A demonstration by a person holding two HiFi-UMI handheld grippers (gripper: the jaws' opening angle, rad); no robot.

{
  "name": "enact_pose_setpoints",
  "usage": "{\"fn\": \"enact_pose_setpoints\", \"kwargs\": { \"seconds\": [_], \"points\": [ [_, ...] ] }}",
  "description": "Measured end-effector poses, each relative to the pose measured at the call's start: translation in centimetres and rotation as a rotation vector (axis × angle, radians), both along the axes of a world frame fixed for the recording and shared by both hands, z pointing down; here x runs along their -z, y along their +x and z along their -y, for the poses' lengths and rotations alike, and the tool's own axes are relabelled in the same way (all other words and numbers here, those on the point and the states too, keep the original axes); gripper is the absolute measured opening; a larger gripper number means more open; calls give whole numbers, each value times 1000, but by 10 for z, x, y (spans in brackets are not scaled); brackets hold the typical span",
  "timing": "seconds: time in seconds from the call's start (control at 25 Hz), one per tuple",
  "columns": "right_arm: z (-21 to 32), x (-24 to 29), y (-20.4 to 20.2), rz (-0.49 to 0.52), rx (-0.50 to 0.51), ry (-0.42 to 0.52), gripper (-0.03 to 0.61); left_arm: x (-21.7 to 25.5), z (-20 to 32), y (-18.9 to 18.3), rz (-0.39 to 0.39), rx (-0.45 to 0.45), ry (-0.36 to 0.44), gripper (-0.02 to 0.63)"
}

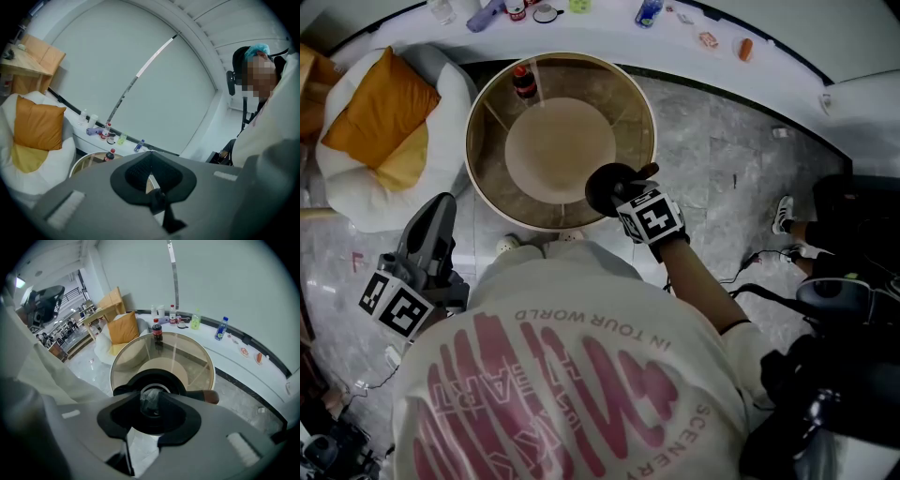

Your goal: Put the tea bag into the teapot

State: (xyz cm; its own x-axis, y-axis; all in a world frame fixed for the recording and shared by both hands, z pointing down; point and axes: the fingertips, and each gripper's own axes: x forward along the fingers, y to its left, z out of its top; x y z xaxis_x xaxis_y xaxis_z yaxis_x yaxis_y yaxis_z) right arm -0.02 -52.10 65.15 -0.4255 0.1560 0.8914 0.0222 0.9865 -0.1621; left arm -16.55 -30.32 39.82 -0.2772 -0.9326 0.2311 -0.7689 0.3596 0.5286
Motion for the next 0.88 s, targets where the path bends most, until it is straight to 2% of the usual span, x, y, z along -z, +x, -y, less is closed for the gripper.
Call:
{"fn": "enact_pose_setpoints", "kwargs": {
  "seconds": [0.32,0.56,0.68,0.8,0.88],
  "points": [
    [5,21,0,8,-64,53,126,5,-19,-11,2,-4,56,11],
    [2,59,-6,79,-218,84,107,11,-52,-23,21,-51,66,11],
    [-17,91,-21,185,-325,26,94,10,-76,-28,28,-80,61,11],
    [-47,129,-45,329,-435,-95,89,8,-98,-33,32,-118,59,11],
    [-70,155,-59,423,-474,-170,87,9,-109,-37,33,-144,69,11]
  ]
}}
